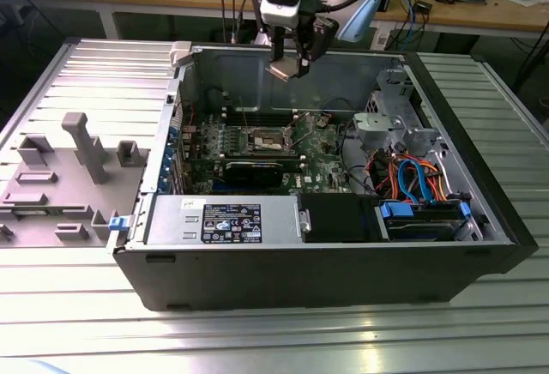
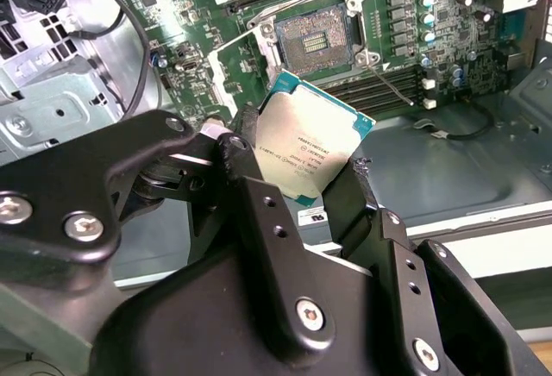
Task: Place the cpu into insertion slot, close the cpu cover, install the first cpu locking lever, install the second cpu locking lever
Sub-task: 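Place the cpu into insertion slot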
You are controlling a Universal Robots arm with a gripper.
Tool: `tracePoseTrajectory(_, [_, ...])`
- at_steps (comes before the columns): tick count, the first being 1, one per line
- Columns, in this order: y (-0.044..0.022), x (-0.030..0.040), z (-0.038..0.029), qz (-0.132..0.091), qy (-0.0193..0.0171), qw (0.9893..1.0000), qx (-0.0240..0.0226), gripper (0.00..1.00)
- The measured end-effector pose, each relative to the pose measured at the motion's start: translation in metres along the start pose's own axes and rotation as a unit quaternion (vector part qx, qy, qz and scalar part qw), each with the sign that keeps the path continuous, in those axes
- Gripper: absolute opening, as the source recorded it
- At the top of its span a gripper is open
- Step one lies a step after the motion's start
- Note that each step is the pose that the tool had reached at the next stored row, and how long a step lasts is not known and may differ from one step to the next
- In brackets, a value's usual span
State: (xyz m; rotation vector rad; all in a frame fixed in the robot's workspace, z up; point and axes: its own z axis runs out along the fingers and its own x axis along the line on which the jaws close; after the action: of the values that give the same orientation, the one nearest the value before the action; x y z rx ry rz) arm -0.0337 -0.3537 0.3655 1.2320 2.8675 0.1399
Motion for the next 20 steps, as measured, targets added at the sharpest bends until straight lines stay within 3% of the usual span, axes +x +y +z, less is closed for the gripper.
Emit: tracePoseTrajectory(20, [0.0000, 0.0000, 0.0001, 0.036, -0.0032, 0.9993, -0.0007, 0.55])
